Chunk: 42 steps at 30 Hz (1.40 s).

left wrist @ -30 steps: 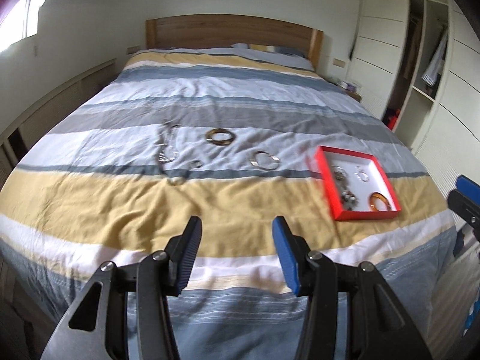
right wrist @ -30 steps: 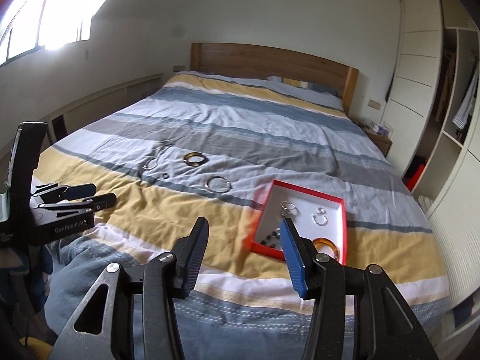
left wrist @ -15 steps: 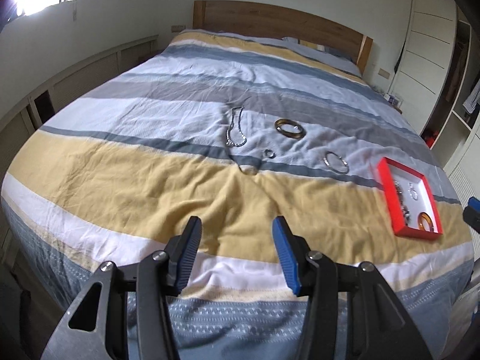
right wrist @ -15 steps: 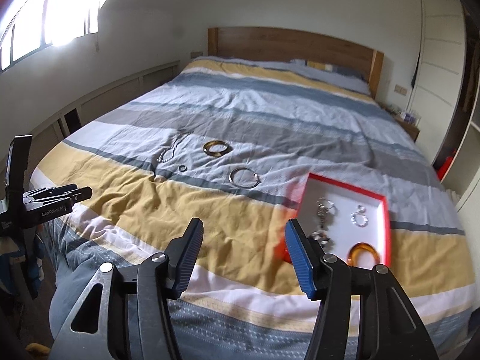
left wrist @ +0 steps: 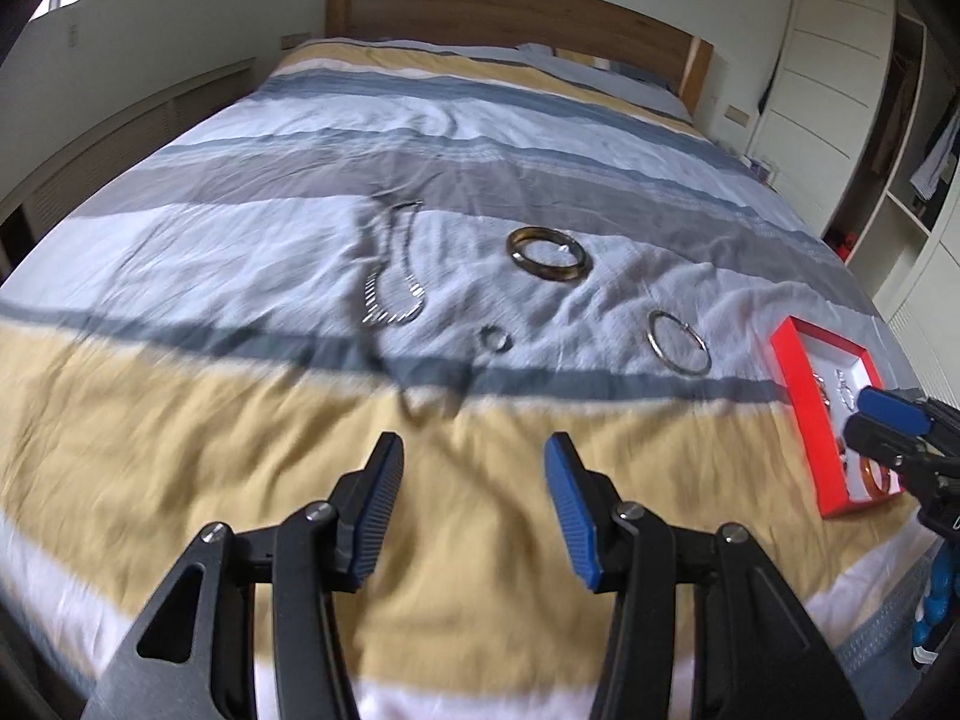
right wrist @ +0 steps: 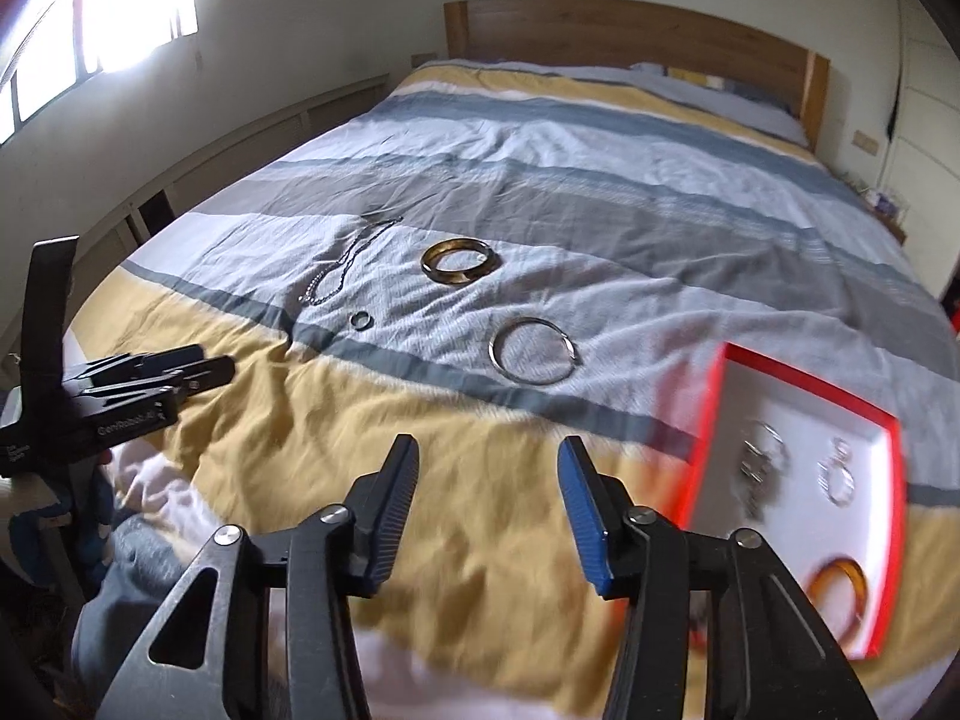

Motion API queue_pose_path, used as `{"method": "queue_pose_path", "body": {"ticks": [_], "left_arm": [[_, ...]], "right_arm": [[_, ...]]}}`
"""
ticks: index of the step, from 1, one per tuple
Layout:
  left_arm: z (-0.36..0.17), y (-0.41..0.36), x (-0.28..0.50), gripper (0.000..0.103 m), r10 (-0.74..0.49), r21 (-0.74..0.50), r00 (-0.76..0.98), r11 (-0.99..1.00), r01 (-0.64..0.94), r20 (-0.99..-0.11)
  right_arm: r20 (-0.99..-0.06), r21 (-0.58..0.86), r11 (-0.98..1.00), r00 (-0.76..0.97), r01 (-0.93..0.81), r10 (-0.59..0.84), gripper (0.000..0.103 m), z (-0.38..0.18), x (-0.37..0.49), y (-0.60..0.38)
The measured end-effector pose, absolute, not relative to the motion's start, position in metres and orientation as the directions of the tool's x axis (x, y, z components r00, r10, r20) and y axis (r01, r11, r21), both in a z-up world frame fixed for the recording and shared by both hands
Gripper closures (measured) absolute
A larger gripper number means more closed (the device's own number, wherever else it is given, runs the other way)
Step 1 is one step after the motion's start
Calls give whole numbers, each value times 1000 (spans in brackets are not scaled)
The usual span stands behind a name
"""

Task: Organize jewelry
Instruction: 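Withdraw both tools from the box back toward the remaining jewelry, then grasp a silver ring with the left tool while the right tool grasps a silver hinged bangle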

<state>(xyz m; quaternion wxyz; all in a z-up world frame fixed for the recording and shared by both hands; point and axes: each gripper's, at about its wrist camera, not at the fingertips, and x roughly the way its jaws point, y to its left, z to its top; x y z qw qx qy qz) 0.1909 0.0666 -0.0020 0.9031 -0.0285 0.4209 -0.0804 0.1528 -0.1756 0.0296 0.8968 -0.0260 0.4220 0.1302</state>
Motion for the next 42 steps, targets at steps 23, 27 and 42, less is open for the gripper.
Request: {"method": "queue_pose_path", "body": {"ticks": [23, 27, 42], "left_arm": [[-75, 33, 305, 61, -199, -99, 560, 974, 203, -805], [-81, 32, 307, 64, -193, -89, 563, 974, 206, -804], [-70, 25, 290, 85, -211, -75, 572, 965, 251, -792]], "right_arm": [[-825, 136, 946, 495, -293, 272, 73, -62, 289, -147], [-832, 153, 949, 481, -277, 275, 75, -75, 297, -148], [-797, 255, 917, 470, -307, 379, 98, -73, 290, -141]]}}
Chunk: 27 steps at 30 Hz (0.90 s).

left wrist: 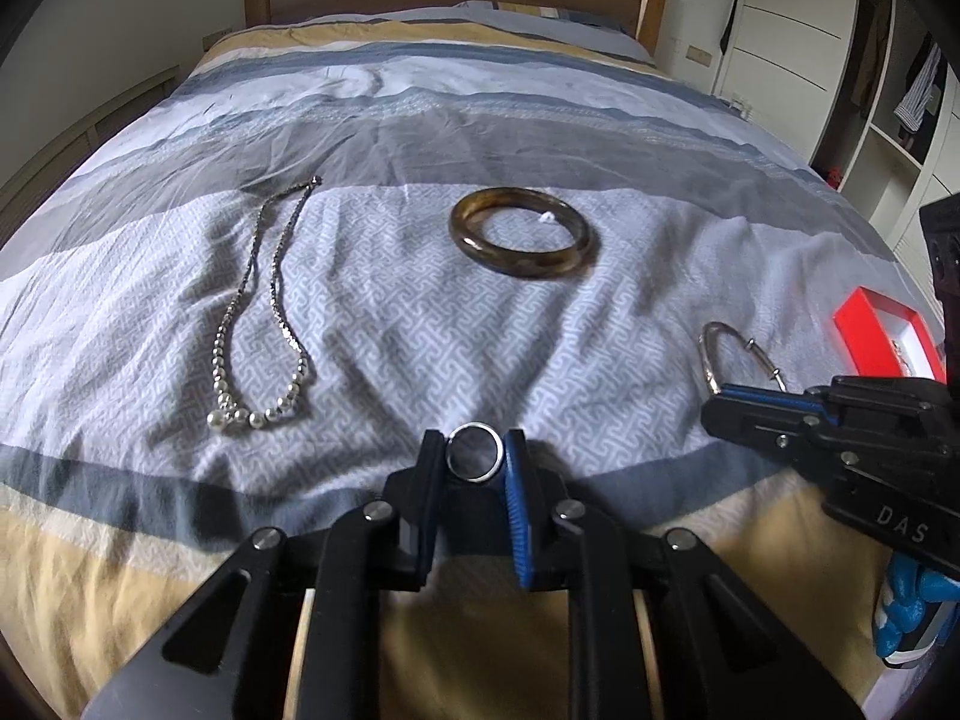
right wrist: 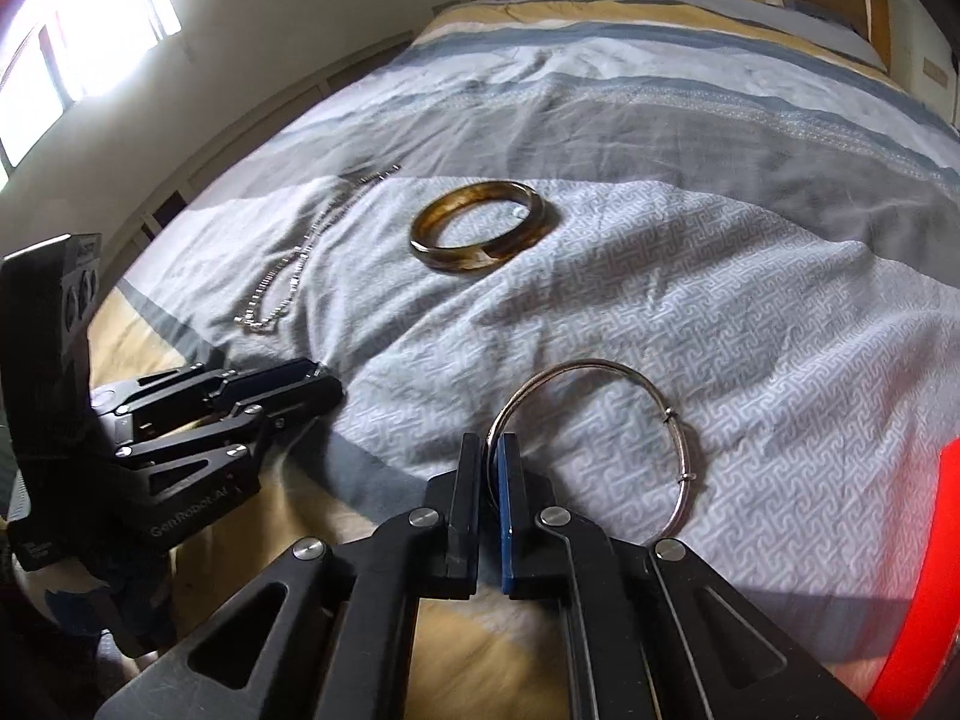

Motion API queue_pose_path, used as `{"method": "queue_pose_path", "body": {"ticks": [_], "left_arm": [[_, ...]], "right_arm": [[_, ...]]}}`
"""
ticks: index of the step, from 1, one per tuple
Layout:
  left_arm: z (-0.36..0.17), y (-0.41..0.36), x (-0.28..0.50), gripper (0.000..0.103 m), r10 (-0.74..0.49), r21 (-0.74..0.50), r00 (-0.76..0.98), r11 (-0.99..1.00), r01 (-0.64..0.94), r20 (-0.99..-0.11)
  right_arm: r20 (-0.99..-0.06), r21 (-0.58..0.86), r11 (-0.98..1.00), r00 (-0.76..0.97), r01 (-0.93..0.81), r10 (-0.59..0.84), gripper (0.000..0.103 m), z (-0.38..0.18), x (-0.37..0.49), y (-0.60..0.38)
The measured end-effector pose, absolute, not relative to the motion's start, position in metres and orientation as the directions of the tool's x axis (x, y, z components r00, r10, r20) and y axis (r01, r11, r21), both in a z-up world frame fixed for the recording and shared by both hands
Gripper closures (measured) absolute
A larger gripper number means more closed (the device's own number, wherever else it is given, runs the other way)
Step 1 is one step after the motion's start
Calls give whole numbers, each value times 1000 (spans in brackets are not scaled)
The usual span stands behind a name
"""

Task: Organize jewelry
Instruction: 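Grasp a silver ring with the left tool while the right tool grasps a silver hinged bangle, then carry the ring and hinged bangle into the red box and open both tools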

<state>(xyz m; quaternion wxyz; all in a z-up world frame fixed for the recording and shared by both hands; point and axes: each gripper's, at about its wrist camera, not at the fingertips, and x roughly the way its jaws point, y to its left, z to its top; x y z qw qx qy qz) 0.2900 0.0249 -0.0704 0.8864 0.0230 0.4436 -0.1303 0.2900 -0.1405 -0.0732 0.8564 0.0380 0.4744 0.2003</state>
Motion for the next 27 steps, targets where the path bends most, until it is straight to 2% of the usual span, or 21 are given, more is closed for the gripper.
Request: {"method": "queue_pose_path", "body": {"ticks": [8, 27], "left_arm": [[-43, 26, 261, 85, -205, -60, 597, 966, 253, -776], [65, -1, 161, 85, -235, -12, 685, 949, 314, -690]], "right_arm": [[-760, 280, 907, 505, -316, 410, 99, -40, 255, -143], [-631, 265, 910, 656, -320, 414, 99, 80, 132, -169]]}}
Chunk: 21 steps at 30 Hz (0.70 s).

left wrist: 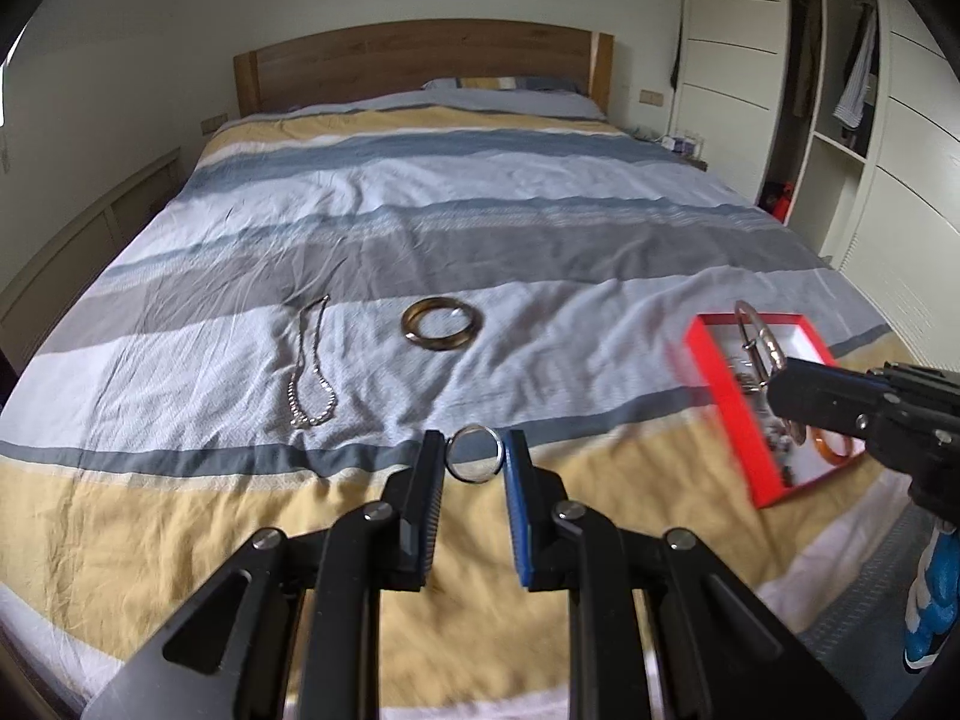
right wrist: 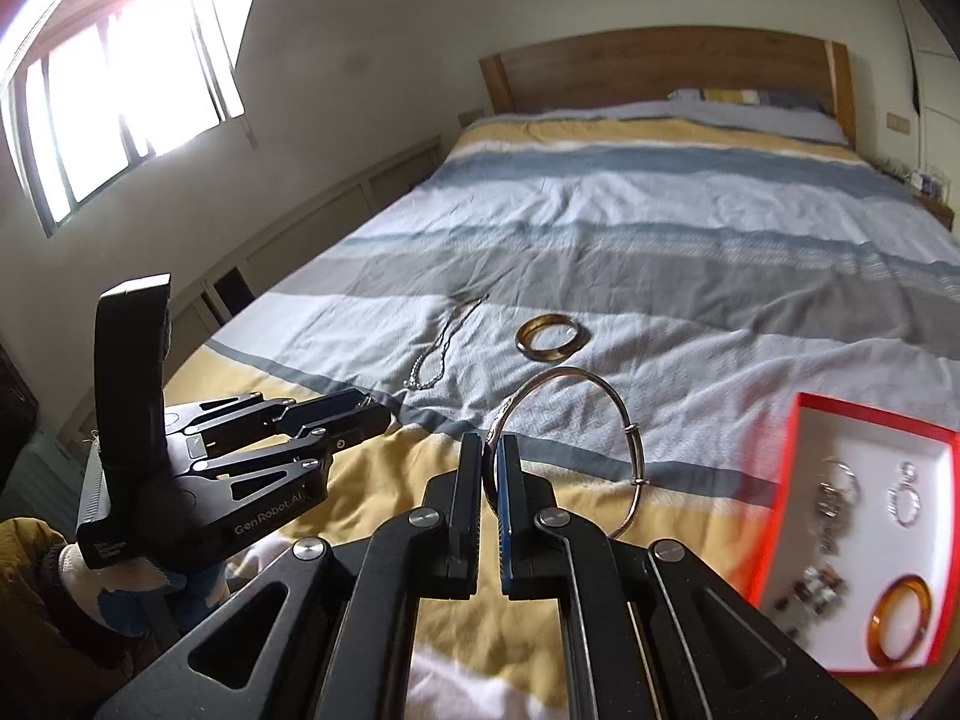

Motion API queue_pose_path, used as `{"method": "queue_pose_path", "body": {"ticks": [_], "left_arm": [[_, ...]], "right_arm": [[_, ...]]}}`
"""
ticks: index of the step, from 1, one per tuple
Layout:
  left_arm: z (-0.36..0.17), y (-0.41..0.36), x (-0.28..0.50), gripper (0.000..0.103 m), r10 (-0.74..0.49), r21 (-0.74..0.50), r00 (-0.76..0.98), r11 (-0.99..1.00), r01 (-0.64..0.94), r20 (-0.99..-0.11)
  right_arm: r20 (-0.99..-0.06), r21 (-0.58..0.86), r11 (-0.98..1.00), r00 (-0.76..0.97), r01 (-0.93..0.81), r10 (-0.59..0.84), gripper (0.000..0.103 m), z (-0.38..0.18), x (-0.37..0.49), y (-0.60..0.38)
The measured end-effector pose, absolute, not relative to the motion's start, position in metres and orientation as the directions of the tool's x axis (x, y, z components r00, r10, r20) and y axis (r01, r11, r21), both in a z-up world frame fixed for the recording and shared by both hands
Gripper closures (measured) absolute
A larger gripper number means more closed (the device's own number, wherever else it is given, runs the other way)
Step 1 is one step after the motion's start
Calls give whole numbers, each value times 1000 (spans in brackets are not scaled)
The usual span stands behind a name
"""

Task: Organize jewelry
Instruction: 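Carry the ring and hinged bangle into the red box and open both tools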

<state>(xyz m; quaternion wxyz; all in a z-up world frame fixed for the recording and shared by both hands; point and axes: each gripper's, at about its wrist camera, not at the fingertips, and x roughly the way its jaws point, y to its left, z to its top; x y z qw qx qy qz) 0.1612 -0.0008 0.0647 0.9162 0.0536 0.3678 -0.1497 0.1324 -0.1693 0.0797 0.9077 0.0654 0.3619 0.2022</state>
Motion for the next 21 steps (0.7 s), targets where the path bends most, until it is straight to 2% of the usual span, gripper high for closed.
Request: {"method": "queue_pose_path", "body": {"ticks": [11, 21], "left_arm": [[80, -89, 129, 85, -334, -26, 643, 898, 439, -689], [50, -188, 137, 85, -396, -34, 549, 832, 554, -736]], "right_arm": [[-609, 262, 948, 731, -180, 307, 99, 94, 77, -265], [-679, 237, 971, 710, -31, 188, 99, 54, 75, -360]]}}
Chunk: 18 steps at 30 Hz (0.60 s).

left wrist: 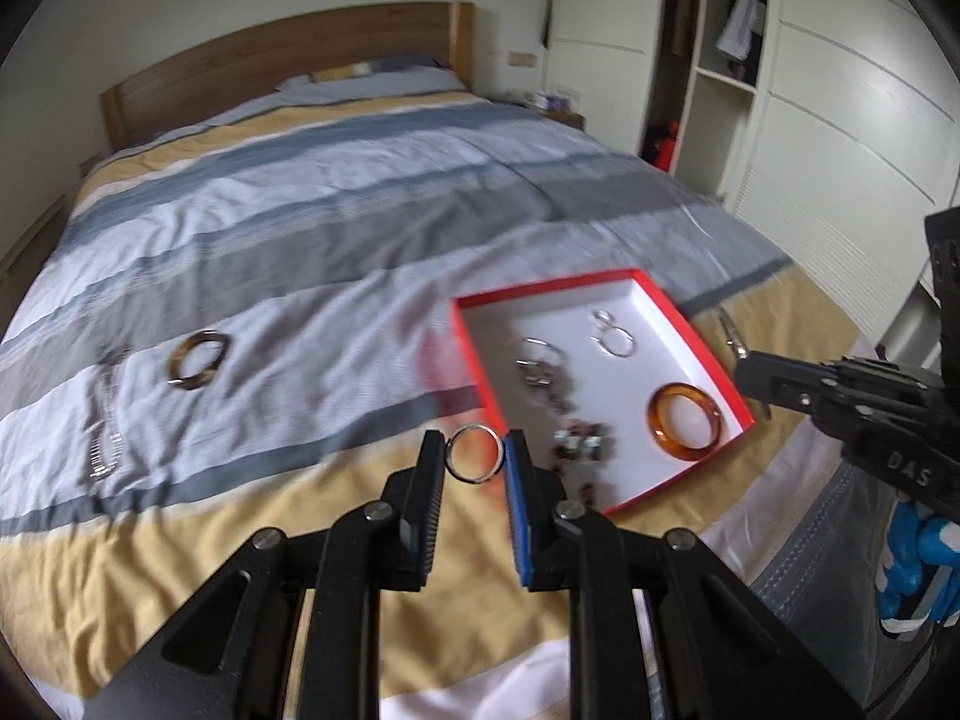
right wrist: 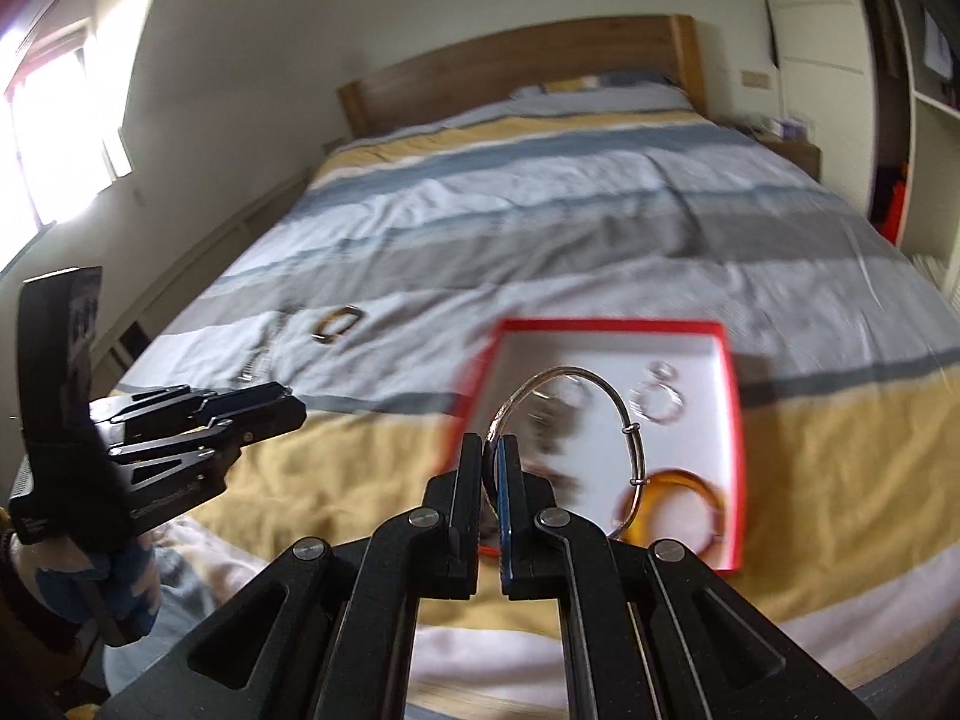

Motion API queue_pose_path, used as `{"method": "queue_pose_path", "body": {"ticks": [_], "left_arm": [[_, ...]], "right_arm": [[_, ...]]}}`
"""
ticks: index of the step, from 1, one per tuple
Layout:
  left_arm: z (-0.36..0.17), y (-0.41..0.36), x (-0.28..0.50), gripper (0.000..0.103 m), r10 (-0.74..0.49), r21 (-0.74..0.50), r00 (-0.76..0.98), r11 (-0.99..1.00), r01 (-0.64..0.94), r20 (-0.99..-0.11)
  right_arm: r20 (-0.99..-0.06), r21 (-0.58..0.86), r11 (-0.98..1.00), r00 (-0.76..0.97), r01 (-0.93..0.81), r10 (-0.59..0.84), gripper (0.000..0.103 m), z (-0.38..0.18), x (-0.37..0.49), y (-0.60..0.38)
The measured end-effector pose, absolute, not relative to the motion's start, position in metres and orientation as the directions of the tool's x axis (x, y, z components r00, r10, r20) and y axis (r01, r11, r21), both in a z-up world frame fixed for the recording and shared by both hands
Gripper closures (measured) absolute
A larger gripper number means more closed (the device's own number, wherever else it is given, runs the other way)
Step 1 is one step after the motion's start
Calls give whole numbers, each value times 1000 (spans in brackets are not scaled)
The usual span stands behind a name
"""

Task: Organize jewelry
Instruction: 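Carry the ring and hinged bangle into the red box and open both tools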

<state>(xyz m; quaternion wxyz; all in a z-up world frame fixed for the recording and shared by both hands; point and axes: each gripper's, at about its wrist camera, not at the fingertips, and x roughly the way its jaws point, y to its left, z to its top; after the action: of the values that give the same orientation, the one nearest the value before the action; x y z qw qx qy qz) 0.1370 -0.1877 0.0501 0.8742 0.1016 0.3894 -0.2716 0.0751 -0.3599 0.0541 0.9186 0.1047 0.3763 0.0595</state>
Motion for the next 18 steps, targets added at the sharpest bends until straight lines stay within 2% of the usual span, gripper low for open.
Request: {"method": "queue_pose_path", "body": {"ticks": [9, 18], "left_arm": [[2, -260, 171, 85, -392, -33, 462, 790, 613, -796], [-38, -290, 192, 85, -358, -34, 398, 778, 628, -844]], "right_arm": [[-753, 245, 969, 634, 20, 177, 99, -8, 103, -409], [-784, 280, 960, 572, -18, 240, 99, -45, 119, -422]]}}
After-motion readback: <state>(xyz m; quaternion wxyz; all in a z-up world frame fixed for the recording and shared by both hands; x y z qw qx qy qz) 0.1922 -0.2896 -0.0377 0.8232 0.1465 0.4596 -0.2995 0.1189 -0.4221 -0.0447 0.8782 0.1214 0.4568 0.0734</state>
